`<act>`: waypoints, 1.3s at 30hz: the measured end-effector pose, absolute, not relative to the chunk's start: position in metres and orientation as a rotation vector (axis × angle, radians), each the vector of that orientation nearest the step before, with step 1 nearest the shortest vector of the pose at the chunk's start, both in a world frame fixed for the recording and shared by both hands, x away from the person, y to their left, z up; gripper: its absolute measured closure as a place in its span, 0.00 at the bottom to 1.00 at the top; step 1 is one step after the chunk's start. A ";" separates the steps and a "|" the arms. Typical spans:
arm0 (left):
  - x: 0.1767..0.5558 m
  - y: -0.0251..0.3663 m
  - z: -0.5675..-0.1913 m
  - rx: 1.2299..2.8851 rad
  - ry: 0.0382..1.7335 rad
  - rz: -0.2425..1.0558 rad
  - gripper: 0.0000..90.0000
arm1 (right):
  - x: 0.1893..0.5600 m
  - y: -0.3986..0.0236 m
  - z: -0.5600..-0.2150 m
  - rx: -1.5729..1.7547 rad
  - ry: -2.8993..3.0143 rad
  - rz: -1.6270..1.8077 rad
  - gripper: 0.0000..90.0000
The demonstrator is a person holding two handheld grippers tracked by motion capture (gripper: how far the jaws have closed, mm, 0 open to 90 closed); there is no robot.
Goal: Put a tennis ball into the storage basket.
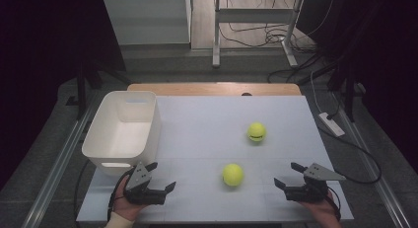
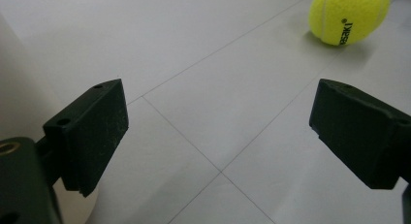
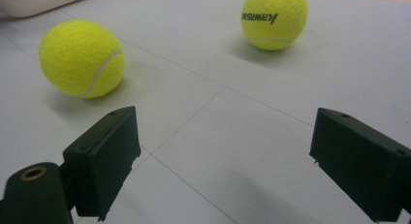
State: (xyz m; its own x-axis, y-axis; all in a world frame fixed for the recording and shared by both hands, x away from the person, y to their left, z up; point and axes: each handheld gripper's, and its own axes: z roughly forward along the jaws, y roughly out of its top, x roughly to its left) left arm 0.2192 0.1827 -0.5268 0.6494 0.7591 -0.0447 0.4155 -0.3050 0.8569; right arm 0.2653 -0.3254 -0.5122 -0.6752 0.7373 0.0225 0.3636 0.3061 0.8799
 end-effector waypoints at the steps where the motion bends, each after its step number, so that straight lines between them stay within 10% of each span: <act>1: 0.219 0.182 -0.527 1.938 0.922 0.466 0.09 | 0.266 -0.325 -0.512 0.983 2.195 1.324 0.12; 39: 0.222 0.165 -0.519 1.968 0.876 0.486 0.10 | 0.269 -0.326 -0.516 0.990 2.220 1.334 0.13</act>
State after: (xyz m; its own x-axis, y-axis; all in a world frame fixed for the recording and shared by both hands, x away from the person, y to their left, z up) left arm 0.2217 0.1649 -0.5185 0.6720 0.7405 -0.0062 0.3868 -0.3439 0.8557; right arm 0.2685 -0.3255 -0.5165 -0.6863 0.7260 0.0436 0.3791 0.3060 0.8733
